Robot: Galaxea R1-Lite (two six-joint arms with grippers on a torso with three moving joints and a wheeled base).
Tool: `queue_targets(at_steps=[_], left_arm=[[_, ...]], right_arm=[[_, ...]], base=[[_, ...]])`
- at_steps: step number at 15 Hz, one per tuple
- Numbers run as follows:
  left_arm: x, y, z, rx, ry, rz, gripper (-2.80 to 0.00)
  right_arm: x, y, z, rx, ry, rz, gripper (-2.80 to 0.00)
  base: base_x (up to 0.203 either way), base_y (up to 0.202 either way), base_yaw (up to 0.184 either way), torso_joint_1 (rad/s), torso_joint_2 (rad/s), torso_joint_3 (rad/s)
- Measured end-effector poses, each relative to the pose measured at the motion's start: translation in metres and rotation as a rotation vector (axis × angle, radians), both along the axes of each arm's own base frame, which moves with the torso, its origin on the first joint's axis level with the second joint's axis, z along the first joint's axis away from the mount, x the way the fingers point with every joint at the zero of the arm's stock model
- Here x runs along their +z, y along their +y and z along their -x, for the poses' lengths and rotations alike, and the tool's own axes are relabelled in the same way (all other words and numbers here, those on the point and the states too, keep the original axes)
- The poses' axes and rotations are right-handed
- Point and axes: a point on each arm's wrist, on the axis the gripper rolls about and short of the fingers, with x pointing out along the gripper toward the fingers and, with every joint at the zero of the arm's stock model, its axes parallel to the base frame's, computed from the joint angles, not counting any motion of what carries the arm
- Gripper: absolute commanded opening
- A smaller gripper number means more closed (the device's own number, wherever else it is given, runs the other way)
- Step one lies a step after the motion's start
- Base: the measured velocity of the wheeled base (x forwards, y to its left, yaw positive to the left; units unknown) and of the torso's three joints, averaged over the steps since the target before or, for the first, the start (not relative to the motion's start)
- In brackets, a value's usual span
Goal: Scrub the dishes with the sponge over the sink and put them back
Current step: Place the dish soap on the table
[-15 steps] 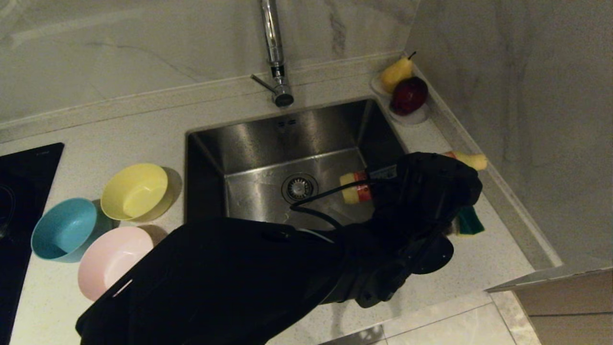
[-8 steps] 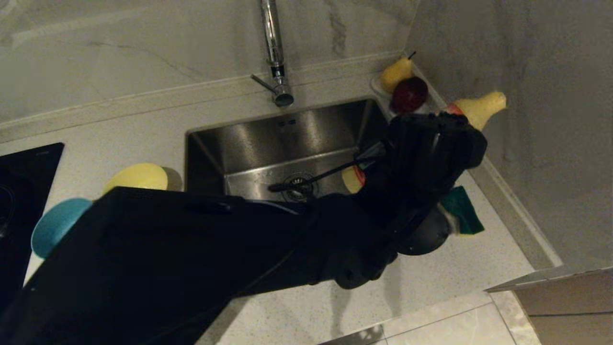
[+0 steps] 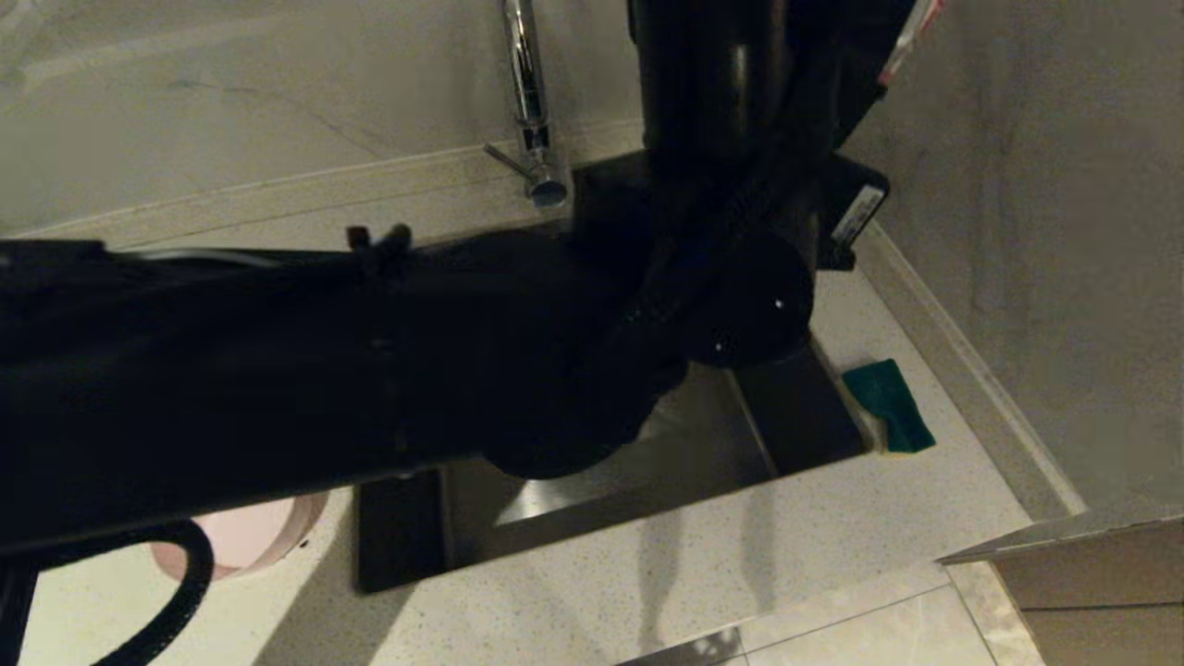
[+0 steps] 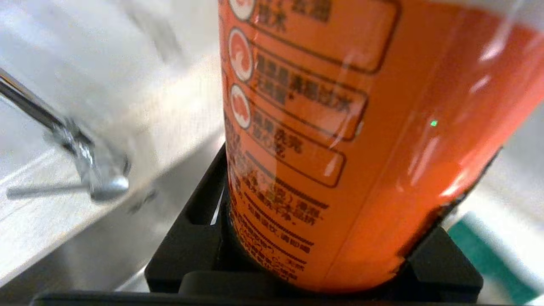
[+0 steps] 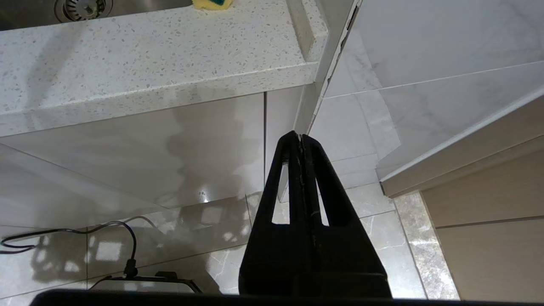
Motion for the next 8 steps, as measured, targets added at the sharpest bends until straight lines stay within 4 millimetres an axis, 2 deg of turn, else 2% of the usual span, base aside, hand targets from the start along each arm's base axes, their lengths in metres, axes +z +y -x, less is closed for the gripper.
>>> queue_targets(at_steps=[3,8], left_arm=[[0.032,0.022,0.013,-0.050,-0.015,0.138,-2.80],[0.090,0.077,0.045,-0.083,-0.087,0.311,-2.80]], right_arm=[[0.000,0.000,0.000,0.000,0.000,0.000,-2.80],[0.000,0.000,0.000,0.000,0.000,0.000,-2.80]], base=[[0.000,0.000,0.000,0.000,0.00,0.000],[0.000,0.000,0.000,0.000,0.00,0.000]])
